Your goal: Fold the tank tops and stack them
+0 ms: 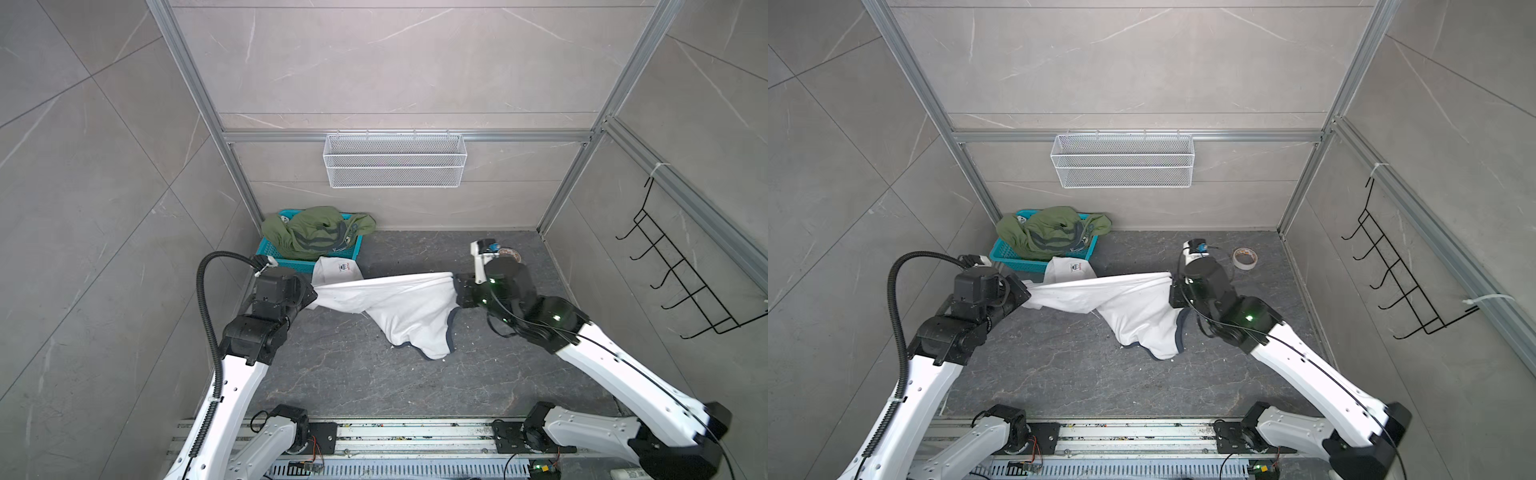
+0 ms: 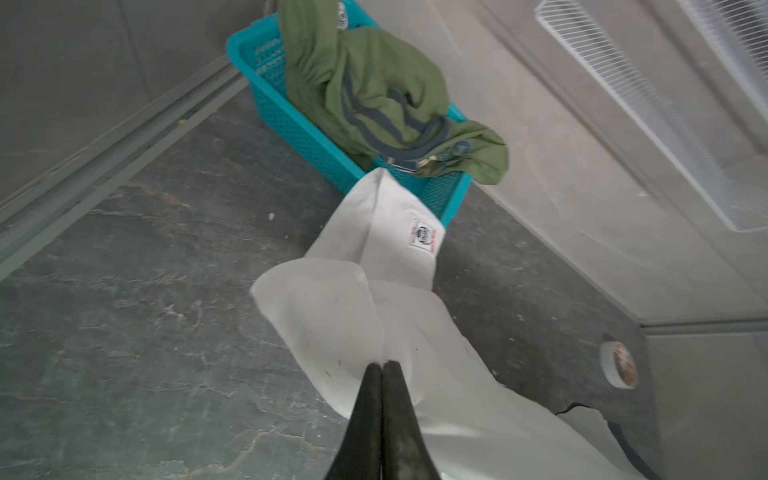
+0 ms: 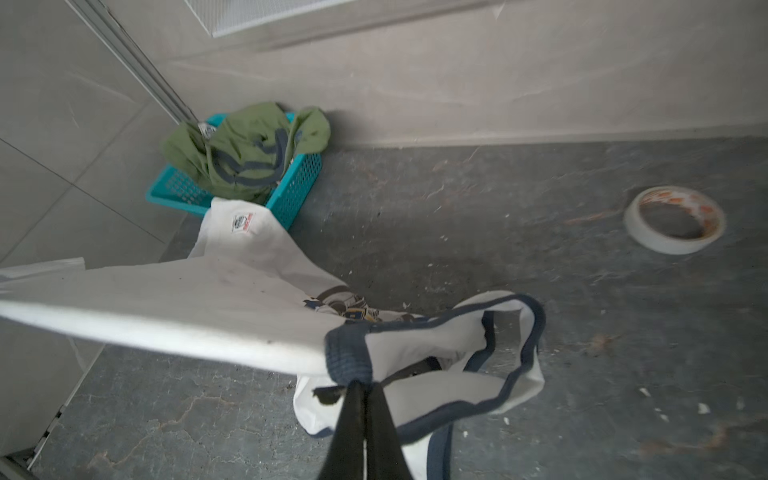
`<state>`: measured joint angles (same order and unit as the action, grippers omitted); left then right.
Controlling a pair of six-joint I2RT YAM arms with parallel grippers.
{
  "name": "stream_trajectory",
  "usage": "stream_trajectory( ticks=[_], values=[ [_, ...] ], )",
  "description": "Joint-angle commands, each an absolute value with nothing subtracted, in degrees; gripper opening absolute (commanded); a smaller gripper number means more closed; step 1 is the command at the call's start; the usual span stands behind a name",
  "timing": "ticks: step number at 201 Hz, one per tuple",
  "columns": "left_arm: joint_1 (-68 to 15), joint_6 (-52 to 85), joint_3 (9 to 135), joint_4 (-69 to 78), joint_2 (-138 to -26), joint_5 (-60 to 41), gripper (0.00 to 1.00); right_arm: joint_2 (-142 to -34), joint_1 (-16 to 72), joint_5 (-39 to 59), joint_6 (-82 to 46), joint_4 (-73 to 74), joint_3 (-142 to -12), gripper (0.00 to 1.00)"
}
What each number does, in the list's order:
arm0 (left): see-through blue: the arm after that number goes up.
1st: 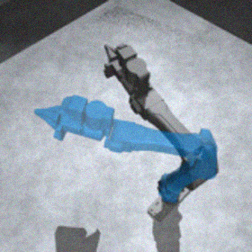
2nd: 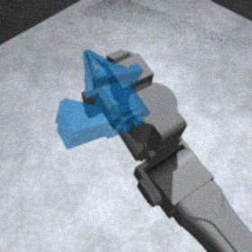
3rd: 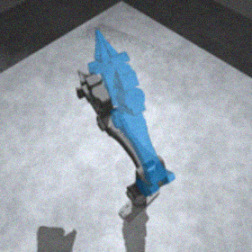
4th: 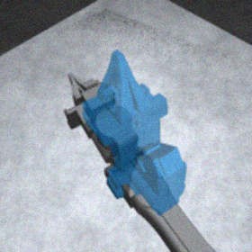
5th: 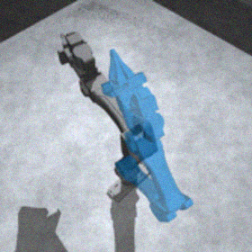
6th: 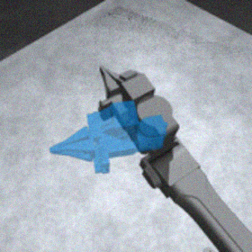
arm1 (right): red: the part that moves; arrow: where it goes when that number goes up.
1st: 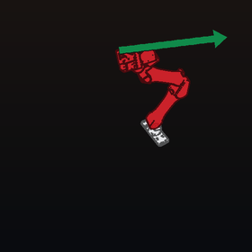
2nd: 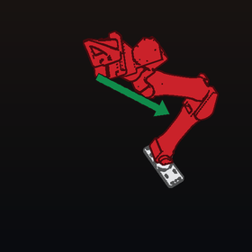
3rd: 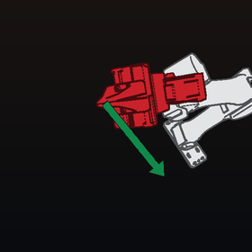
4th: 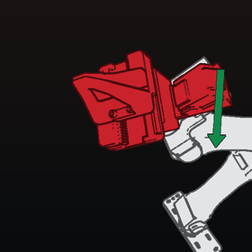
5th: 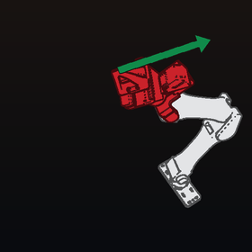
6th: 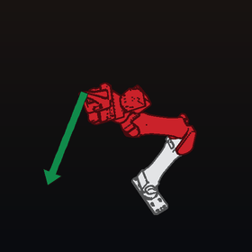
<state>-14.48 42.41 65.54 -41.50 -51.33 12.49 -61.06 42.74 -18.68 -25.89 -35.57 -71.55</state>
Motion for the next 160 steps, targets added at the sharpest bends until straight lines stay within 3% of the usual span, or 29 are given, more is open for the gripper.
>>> stream_trajectory(
  ticks=[1, 21, 43, 75, 94, 113, 128, 160],
  values=[
    [-14.4, 40.4, 64.5, -44.1, -52.9, 2.4, 0.00, -57.9, 42.5, -25.0, -27.6, -47.7, -69.3, 0.00],
    [-17.9, 42.1, 56.5, -42.2, -54.7, -3.8, 0.00, -55.1, 42.5, -23.6, -34.6, -51.5, -62.6, 0.00],
    [-26.6, 44.3, 47.2, -41.9, -58.7, -2.7, 0.01, -53.4, 42.5, -16.2, -43.2, -52.3, -52.5, 0.00],
    [-32.9, 48.5, 39.7, -41.5, -62.5, -3.4, 0.39, -54.8, 42.5, -5.0, -52.7, -46.3, -38.8, 0.00],
    [-32.7, 49.2, 40.2, -43.7, -56.3, 2.7, 0.63, -55.5, 42.5, -7.3, -52.7, -48.5, -39.2, 0.21],
    [-30.4, 46.5, 43.0, -45.4, -52.8, 8.1, 0.72, -55.5, 42.5, -13.0, -51.8, -53.3, -42.5, 0.45],
    [-24.7, 42.8, 44.7, -44.5, -54.1, 6.6, 0.74, -55.5, 42.5, -16.3, -50.6, -54.7, -45.0, 0.53],
    [-11.5, 37.0, 45.2, -31.9, -63.2, -9.1, 0.73, -55.4, 42.5, -19.4, -48.2, -53.7, -47.1, 0.56]
  ],
)
